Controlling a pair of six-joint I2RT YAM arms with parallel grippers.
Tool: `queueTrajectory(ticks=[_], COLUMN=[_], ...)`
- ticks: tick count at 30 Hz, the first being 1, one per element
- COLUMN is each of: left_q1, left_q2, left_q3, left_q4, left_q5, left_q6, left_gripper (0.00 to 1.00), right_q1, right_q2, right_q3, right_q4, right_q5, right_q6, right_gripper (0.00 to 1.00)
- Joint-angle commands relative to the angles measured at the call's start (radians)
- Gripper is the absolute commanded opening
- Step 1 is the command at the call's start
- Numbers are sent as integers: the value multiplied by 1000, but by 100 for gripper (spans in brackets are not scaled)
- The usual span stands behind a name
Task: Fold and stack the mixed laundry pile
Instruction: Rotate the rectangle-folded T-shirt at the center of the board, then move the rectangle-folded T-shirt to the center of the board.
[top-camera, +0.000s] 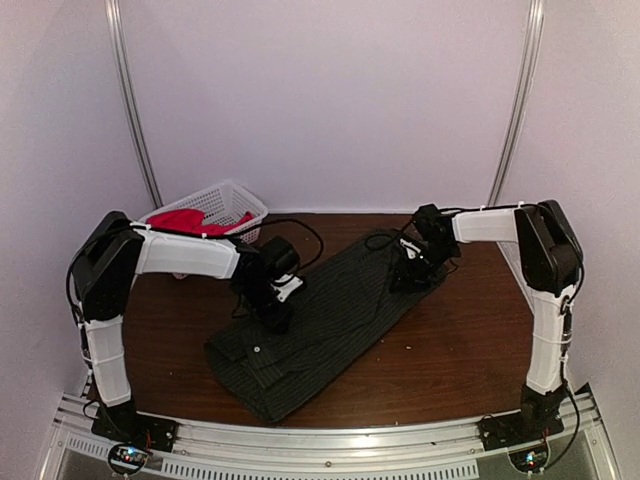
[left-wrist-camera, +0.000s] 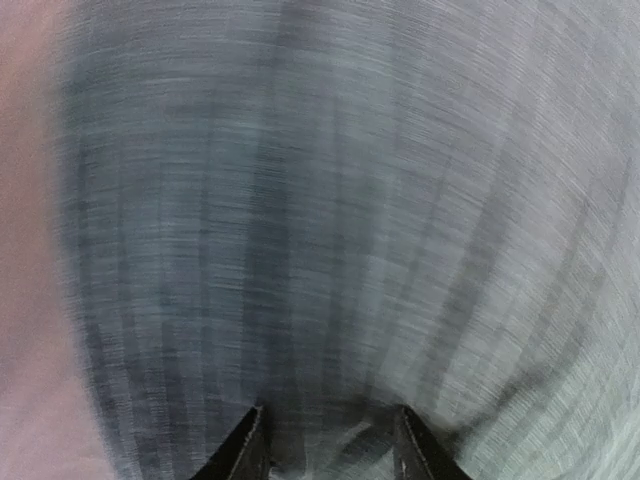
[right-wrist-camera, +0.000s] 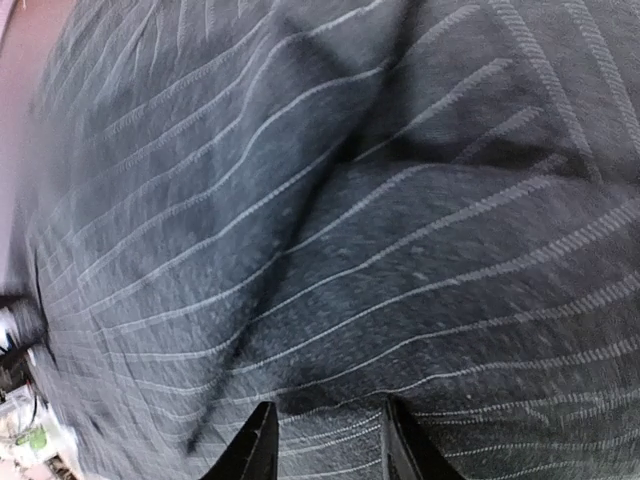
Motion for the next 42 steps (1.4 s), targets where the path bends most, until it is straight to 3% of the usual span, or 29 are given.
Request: queueTrajectory(ticks=[1, 6, 9, 12, 16, 23, 27, 34, 42], left_q1=[-121, -168, -132, -69, 2, 19, 16, -43, -32], left_q2=[-4, 17, -61, -141, -229, -270, -231, -82, 28], left_q3=[-11, 98, 88, 35, -70, -138, -136, -59, -40], left_q4=[13, 35, 96, 154, 232, 323, 381, 425, 361], left_q5=[137, 181, 166, 161, 140, 146, 202, 261, 205], left_q6=[16, -52, -103, -156, -221, -271, -299, -305, -290], left_gripper=[43, 47, 51, 52, 56, 62, 61, 50, 43], right_q1=[-27, -27, -29, -29, -29, -27, -5, 47, 105], right_q2=[247, 423, 388, 275, 84, -168, -223, -294, -238], right_q3=[230, 725, 814, 710, 441, 29, -143, -344, -497], right_q4=[-21, -161, -195, -166, -77, 50, 95, 213, 434], right_q5=[144, 120, 88, 25, -82, -258, -315, -371, -366], right_q6=[-59, -112, -119, -118, -96, -56, -44, 37, 169], right_gripper=[37, 38, 39, 41, 42, 43, 43, 42, 39])
